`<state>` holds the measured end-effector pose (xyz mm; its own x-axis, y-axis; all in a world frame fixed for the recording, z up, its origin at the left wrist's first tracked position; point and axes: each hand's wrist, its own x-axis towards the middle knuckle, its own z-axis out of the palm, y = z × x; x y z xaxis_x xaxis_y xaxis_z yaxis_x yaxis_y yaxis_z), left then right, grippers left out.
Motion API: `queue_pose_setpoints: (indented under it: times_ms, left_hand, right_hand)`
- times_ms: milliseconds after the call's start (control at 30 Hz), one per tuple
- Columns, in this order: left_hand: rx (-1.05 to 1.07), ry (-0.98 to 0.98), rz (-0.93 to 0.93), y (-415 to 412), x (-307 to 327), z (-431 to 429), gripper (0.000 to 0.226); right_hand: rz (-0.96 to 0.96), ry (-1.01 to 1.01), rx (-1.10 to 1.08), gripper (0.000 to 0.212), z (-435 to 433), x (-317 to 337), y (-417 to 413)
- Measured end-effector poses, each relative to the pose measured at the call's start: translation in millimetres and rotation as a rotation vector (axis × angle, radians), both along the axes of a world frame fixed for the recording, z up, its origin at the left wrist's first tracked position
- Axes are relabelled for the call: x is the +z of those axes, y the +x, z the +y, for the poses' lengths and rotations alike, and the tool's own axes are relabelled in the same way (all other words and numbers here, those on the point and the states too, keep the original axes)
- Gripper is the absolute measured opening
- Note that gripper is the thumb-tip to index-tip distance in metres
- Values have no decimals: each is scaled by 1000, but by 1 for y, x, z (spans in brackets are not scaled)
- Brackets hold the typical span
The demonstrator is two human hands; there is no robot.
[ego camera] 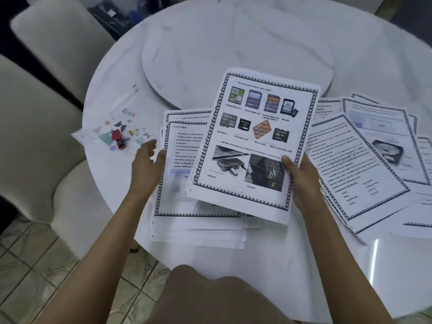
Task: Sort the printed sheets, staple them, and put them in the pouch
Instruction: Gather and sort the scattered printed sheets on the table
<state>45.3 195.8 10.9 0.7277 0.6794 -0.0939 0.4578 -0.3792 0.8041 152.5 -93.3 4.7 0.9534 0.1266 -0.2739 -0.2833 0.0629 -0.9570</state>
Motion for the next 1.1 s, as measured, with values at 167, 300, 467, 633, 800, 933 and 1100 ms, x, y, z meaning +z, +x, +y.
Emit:
queue_pose_setpoints:
  times_ms: [167,300,467,633,800,933,1100]
  left_hand:
    - [-131,-522,-135,3,22,-5,30]
    - [-104,-485,-146,7,27,14,23]
    - [-47,-513,-141,4,26,35,12]
    - [-28,-539,-119,-6,24,50,20]
    - [-38,-463,-182,-8,30,65,23]
    - [-20,-399,-246,-5,45,83,23]
    - [-36,-390,-305,1,65,92,22]
  right_hand:
    - [-8,-19,71,18,41,4,-5]
    - [-12,-27,102,9,66,7,-7]
    - [-23,-86,111,8,90,4,-12]
    - [3,-230,95,10,111,-13,-17]
    - [-13,-453,96,33,125,-25,-26]
    - [-16,-581,104,27,120,-32,-27]
    - [-44,-674,56,27,107,-37,-27]
